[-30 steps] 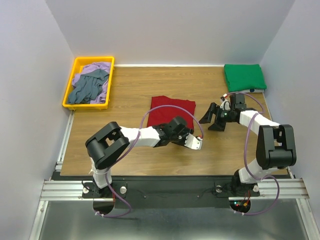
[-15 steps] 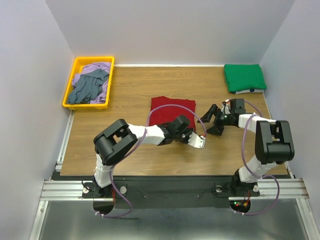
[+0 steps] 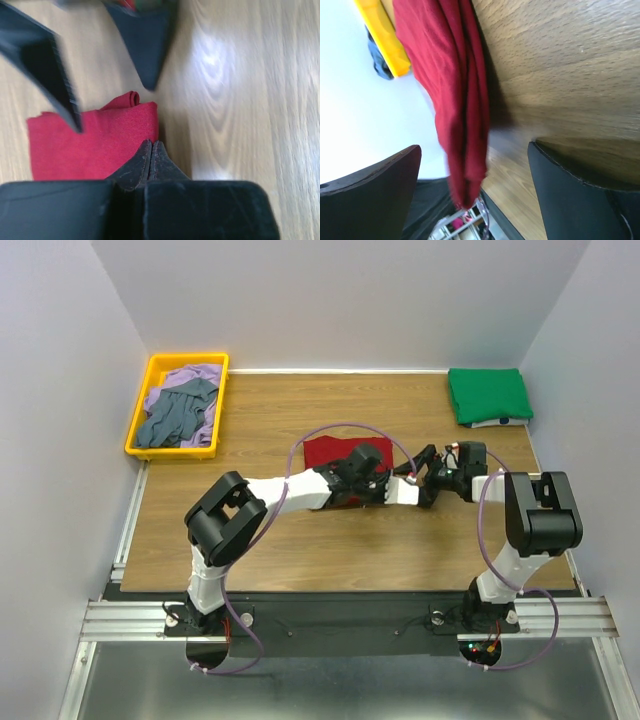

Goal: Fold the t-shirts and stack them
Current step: Neatly place the folded tshirt to the corner

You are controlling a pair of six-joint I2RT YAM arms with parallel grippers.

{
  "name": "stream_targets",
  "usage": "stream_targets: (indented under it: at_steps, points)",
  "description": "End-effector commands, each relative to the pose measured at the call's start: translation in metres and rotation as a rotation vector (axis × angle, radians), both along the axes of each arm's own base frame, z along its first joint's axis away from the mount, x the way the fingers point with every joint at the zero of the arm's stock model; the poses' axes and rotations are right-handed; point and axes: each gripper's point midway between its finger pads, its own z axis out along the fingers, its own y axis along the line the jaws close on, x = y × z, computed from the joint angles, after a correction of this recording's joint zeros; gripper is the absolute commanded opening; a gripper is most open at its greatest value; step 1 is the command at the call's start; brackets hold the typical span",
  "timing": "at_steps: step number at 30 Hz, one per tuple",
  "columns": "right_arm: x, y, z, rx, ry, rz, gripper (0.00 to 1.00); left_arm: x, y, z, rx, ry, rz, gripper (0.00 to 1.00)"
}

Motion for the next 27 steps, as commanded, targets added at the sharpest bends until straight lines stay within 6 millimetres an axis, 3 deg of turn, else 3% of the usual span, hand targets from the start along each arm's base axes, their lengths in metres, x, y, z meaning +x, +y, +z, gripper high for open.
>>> stream_targets:
  at_steps: [1,6,9,17,27]
  points:
    - [0.007,-0.001,-0.010,-0.001,-0.002,-0.063,0.93,0.006,-0.022,0.040,-0.115,0.051,0.010,0.00]
    - [0.027,-0.005,-0.007,-0.011,-0.040,-0.107,0.89,0.008,-0.028,0.047,-0.136,0.061,0.010,0.00]
    - [0.038,0.004,-0.007,-0.038,-0.078,-0.116,0.87,0.011,-0.030,0.048,-0.144,0.074,0.020,0.00]
    - [0.058,0.006,-0.035,-0.094,-0.080,-0.182,0.75,0.019,-0.043,0.049,-0.168,0.111,0.044,0.00]
    - [0.076,-0.002,-0.052,-0.157,-0.114,-0.237,0.68,0.015,-0.044,0.053,-0.184,0.121,0.019,0.00]
